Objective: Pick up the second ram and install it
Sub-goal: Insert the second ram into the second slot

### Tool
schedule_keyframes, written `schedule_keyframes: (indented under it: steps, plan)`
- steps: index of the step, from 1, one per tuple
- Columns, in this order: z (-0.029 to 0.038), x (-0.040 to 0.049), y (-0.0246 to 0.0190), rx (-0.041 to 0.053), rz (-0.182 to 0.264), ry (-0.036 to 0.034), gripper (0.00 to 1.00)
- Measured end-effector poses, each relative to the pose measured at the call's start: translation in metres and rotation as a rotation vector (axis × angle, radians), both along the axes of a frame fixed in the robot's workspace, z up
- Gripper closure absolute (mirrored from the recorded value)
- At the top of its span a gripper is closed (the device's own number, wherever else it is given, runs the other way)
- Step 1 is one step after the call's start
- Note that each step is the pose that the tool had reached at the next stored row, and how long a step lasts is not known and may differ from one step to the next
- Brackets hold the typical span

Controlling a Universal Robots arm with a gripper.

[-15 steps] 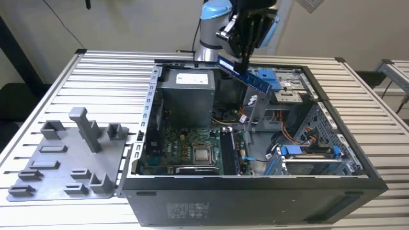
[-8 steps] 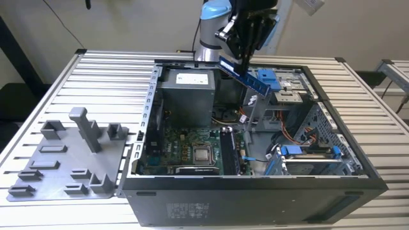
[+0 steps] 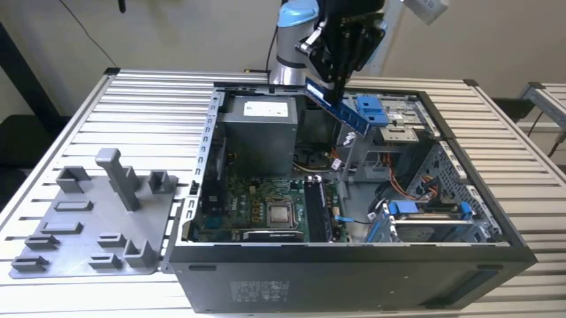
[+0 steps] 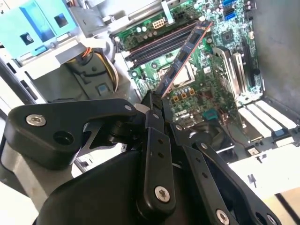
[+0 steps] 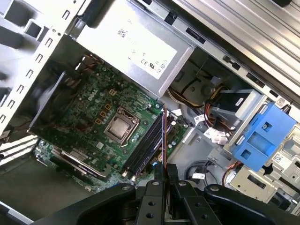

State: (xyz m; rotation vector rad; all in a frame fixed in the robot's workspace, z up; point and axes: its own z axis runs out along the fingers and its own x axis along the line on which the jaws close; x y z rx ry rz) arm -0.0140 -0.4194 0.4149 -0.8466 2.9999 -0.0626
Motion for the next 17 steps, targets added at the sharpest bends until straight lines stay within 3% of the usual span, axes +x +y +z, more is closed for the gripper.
schedule_keyframes:
  steps: [17]
  plan:
    - [-0.0006, 0.0, 0.0, -0.0001, -0.257, 0.0001, 0.86]
